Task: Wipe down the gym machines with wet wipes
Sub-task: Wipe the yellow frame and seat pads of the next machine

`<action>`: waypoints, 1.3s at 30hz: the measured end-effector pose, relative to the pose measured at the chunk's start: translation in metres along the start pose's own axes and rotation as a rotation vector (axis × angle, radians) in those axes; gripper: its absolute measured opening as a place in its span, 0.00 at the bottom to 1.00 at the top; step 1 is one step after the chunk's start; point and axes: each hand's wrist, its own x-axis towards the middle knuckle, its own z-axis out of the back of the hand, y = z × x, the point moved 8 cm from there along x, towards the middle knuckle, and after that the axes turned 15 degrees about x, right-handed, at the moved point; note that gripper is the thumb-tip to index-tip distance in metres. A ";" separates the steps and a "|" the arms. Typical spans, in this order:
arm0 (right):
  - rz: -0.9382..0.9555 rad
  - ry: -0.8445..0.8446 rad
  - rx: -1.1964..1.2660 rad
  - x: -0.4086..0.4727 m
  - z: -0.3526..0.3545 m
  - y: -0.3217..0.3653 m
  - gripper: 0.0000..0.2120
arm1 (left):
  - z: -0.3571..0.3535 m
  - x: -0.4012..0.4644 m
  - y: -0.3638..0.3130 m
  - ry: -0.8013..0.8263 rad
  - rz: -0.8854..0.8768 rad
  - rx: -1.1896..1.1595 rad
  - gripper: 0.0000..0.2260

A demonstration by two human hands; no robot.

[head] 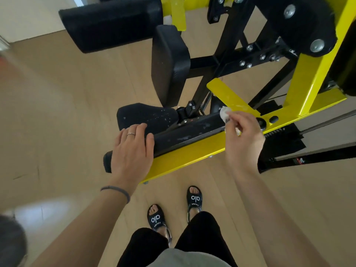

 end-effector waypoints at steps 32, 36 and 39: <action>0.308 0.566 -0.179 -0.185 -0.233 0.115 0.07 | -0.049 -0.003 0.136 0.465 0.351 -1.232 0.27; 0.432 0.693 -0.532 -0.144 -0.210 0.097 0.13 | -0.054 -0.001 0.129 0.483 0.338 -1.220 0.24; 0.136 0.395 -0.522 -0.084 -0.150 0.074 0.07 | -0.059 0.001 0.126 0.479 0.297 -1.168 0.24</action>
